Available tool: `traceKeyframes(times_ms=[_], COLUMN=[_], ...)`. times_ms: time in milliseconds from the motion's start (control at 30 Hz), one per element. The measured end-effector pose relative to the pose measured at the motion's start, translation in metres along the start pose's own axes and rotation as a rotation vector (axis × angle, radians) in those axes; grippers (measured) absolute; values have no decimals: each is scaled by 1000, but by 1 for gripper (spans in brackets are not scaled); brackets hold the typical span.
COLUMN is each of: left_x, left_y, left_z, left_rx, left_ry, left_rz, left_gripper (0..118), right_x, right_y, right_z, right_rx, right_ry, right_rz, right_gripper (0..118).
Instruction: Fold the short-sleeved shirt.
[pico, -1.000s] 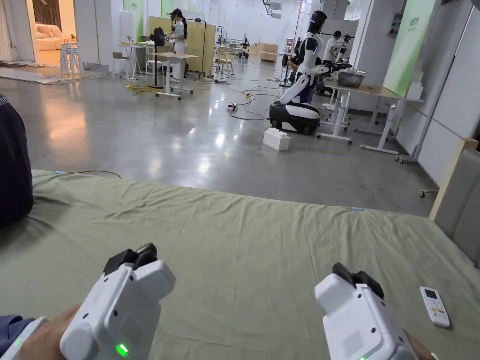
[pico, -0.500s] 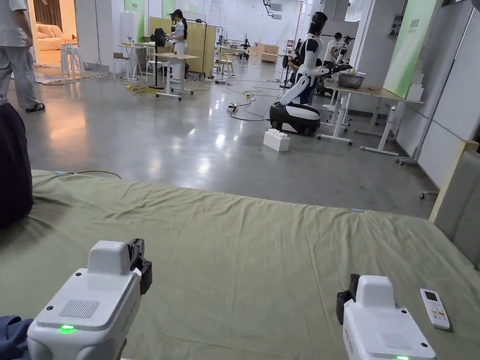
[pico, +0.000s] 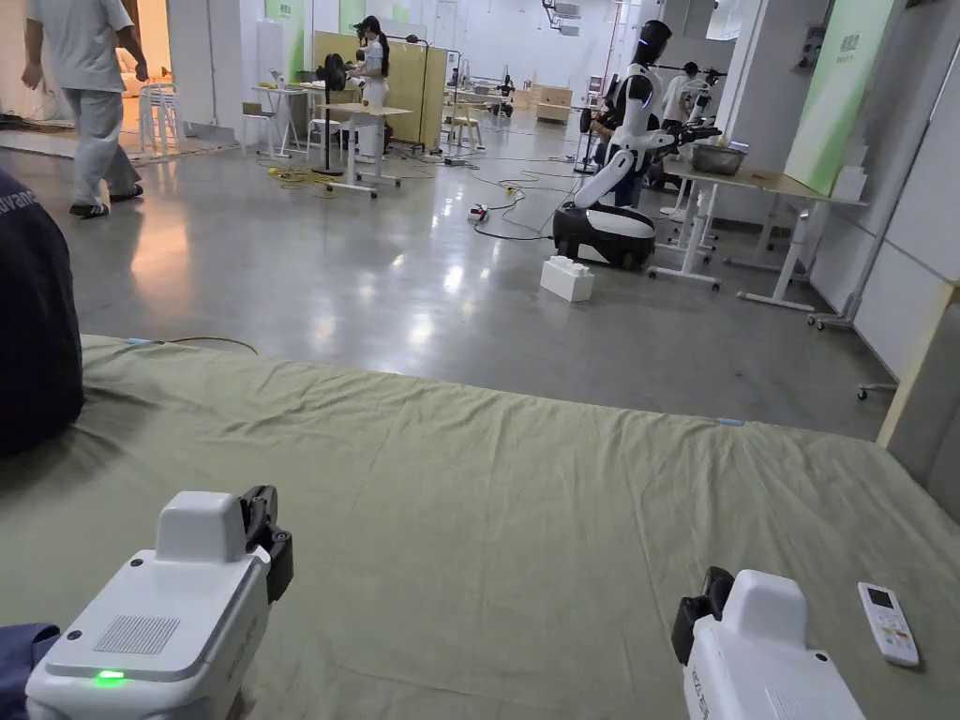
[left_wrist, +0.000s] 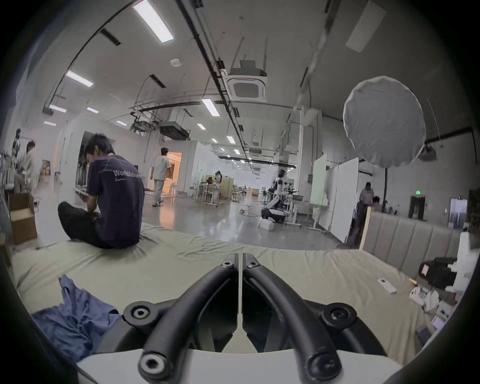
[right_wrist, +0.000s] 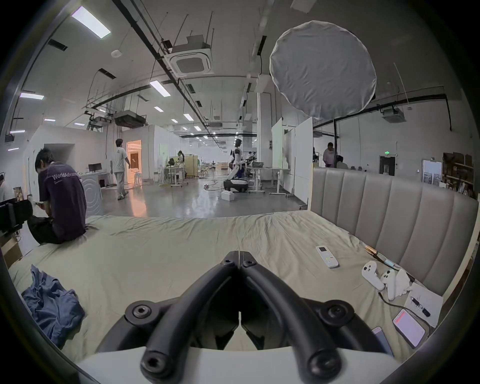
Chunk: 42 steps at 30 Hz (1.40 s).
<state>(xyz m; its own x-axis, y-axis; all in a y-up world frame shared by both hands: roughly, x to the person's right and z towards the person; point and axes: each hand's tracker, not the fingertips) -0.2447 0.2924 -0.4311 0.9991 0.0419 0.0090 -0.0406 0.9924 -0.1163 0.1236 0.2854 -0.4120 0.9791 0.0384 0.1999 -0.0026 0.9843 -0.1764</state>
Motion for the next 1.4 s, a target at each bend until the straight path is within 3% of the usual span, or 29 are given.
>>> traceKeyframes(times_ms=[333, 533, 733, 767, 833, 933, 967, 1033, 1133, 1233, 1333, 1400], left_x=[-130, -207, -238, -241, -246, -252, -255, -254, -250, -250, -237, -232], left_y=[-27, -55, -101, -108, -122, -139, -146, -160, -184, -185, -183, -187], left_z=[19, 13, -6, -8, -9, -9, -7, -7, -7, -5, -1, -6], left_rx=[-254, -503, -707, -734, -765, -827, -852, -898, -994, -919, -821, -840], left_ry=[155, 170, 150, 141, 153, 142, 140, 133, 109, 122, 99, 126], left_rz=[-17, 32, 40, 35, 55, 47, 23, -41, -172, -113, -164, -177], left_gripper=[2, 2, 3, 11, 16, 81, 94, 103, 103, 101, 92, 77], right_x=[-21, -37, -53, -55, -57, -59, -59, -60, -62, -63, -64, -65], right_y=[-13, -21, -27, -28, -30, -33, -35, -38, -43, -47, -49, -50], right_z=[-6, -15, -19, -18, -18, -17, -17, -17, -17, -17, -16, -17], right_rx=[13, -19, -53, -53, -59, -65, -70, -80, -92, -107, -118, -122], right_ry=[46, 71, 94, 99, 105, 106, 107, 108, 111, 111, 112, 114], right_rz=[71, 75, 97, 101, 111, 126, 132, 142, 148, 150, 128, 128], right_gripper=[0, 0, 0, 0, 0, 0, 0, 0, 0, 0, 0, 0])
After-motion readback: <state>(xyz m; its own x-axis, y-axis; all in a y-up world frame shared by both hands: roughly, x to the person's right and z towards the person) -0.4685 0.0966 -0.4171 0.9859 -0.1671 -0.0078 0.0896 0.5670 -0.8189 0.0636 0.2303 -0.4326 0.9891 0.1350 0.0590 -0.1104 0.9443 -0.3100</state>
